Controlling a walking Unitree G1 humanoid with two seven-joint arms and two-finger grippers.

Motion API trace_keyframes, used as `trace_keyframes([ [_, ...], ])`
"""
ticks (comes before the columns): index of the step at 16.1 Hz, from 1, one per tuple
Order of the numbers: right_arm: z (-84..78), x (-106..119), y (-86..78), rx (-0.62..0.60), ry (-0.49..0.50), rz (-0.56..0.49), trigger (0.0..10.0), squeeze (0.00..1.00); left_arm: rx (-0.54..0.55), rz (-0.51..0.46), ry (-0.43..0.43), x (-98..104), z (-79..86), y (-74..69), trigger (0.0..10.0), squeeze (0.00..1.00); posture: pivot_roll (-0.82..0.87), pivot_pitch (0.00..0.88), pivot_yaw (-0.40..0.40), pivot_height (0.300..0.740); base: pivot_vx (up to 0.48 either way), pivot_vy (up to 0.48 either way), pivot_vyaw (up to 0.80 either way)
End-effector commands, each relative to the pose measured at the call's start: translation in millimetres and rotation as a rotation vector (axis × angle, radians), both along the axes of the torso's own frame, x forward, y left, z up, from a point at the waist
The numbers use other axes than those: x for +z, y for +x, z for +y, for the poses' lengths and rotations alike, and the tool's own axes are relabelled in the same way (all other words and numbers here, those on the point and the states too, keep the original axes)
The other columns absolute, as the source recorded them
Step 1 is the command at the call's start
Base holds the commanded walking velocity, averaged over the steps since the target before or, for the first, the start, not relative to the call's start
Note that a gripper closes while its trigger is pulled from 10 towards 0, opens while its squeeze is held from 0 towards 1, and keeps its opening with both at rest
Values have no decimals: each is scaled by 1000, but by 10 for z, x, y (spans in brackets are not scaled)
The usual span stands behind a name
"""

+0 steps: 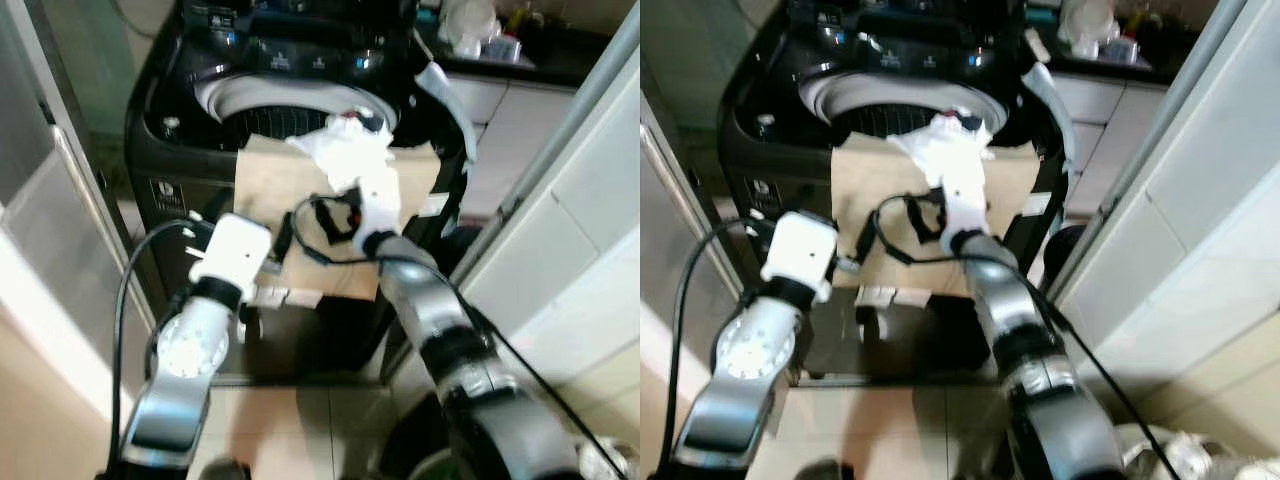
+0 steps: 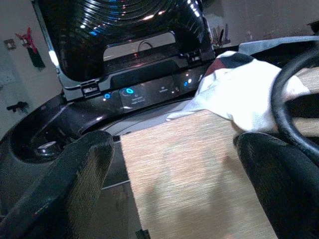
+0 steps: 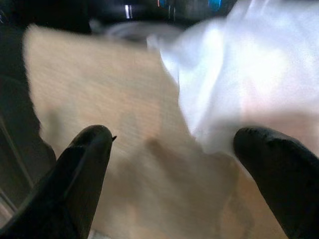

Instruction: Clothes washing

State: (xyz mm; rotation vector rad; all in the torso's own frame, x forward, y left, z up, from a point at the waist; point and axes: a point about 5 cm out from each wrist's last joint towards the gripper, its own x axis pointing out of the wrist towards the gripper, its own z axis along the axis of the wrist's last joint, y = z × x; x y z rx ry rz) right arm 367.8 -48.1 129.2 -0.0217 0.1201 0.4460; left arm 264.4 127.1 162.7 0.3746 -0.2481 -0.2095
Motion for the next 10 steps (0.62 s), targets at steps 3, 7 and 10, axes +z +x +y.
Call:
trace_keyframes([
  [3,-17,-47,93,-31,-122,57,10000,0,-36,-16,-10,42,-99,10,10000,0,112,0,-117,740,0,0,0],
  [7,-79,507,350,-98,-358,-164,10000,0,-12,-24,-12,52,-71,-12,10000,0,144,0,-143,740,0,0,0],
  [10,-100,970,461,-160,-504,-379,10000,0,-8,-25,-12,52,-68,-13,10000,0,136,0,-140,740,0,0,0],
])
